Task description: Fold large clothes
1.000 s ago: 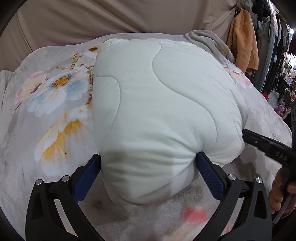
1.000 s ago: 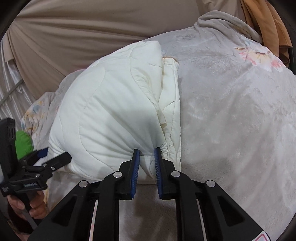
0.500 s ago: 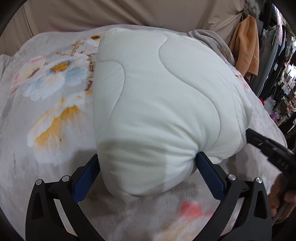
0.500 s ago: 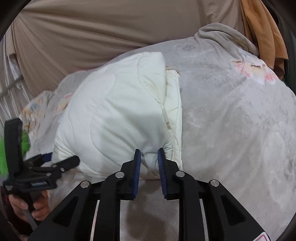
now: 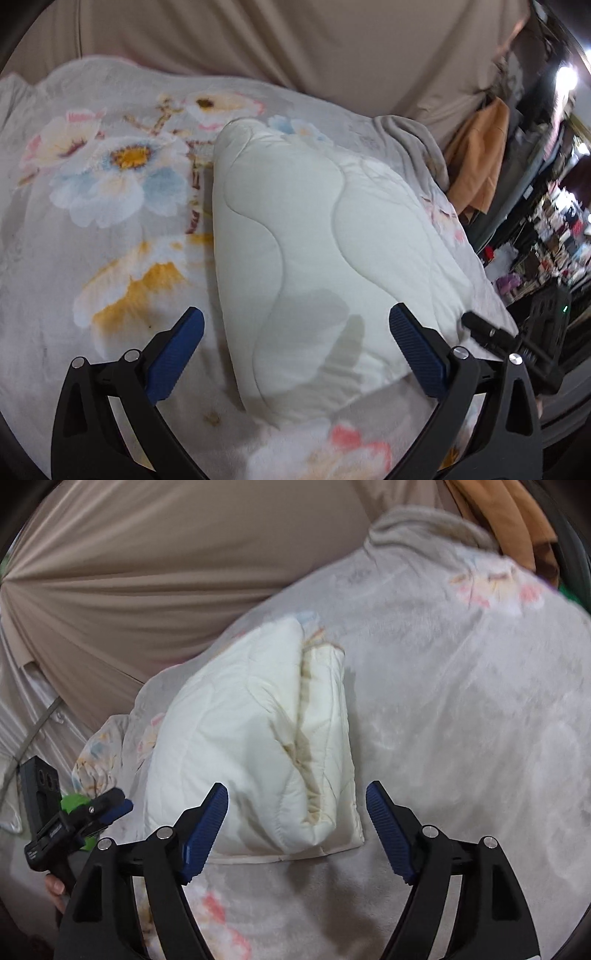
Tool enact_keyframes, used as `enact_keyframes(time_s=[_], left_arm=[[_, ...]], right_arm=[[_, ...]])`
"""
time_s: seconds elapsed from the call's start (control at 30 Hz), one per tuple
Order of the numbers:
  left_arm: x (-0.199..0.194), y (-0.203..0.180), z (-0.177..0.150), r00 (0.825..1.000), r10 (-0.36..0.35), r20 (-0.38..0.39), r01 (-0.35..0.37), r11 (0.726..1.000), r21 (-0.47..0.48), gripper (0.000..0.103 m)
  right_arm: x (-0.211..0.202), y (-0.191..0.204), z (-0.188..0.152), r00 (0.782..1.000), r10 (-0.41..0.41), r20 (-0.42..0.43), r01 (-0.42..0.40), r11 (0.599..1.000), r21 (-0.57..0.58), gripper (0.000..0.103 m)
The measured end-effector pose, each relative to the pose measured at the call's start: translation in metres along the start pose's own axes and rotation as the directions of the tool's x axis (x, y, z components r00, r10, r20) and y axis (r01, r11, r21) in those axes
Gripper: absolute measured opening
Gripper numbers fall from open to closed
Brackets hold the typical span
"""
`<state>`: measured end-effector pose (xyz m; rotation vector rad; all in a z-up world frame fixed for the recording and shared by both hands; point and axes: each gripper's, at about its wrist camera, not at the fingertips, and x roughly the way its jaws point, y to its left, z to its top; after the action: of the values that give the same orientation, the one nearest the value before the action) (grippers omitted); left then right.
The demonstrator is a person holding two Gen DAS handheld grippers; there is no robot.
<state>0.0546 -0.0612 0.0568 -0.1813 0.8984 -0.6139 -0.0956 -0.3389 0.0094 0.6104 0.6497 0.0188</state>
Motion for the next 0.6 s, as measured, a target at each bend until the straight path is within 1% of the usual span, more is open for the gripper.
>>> enact_keyframes(time_s=[0.1,0.17,0.23,0.3,0.43,0.5,0.6], left_arm=[[0.022,0.013,0.005,0.997,-0.052,-0.062,0.047,0.996,-0.071,0.098],[0.035,0.017,0.005,0.994,-0.068,-0.088,0.060,0.994,-0.091,0.098],[0.044,0.017,0.003,0.991,-0.087,-0.099,0.076,0.992,-0.103,0.098],[0.048,0.016,0.003,0.992,-0.083,-0.097,0.073,0.992,-0.102,0.098],[0.054,0.013,0.006,0.993,-0.069,-0.100,0.059,0.994,-0.094,0.098],[0.057,0.010,0.007,0.994,-0.052,-0.100,0.044,0.996,-0.083,0.098],[0.060,0.008,0.008,0.996,-0.020,-0.092,0.015,0.998,-0.056,0.098]], right_arm=[[0.019,-0.011,0.002,0.996,0.062,-0.064,-0.059,0.997,0.056,0.076],[0.026,-0.012,0.001,0.992,0.092,-0.083,-0.085,0.994,0.074,0.078],[0.031,-0.012,0.001,0.989,0.111,-0.094,-0.104,0.992,0.077,0.083],[0.036,-0.010,0.002,0.988,0.115,-0.101,-0.109,0.992,0.069,0.086],[0.046,-0.006,0.005,0.985,0.127,-0.113,-0.121,0.991,0.061,0.088],[0.051,-0.005,0.007,0.984,0.135,-0.116,-0.129,0.990,0.059,0.095],[0.054,0.000,0.003,0.985,0.132,-0.111,-0.127,0.991,0.046,0.098]])
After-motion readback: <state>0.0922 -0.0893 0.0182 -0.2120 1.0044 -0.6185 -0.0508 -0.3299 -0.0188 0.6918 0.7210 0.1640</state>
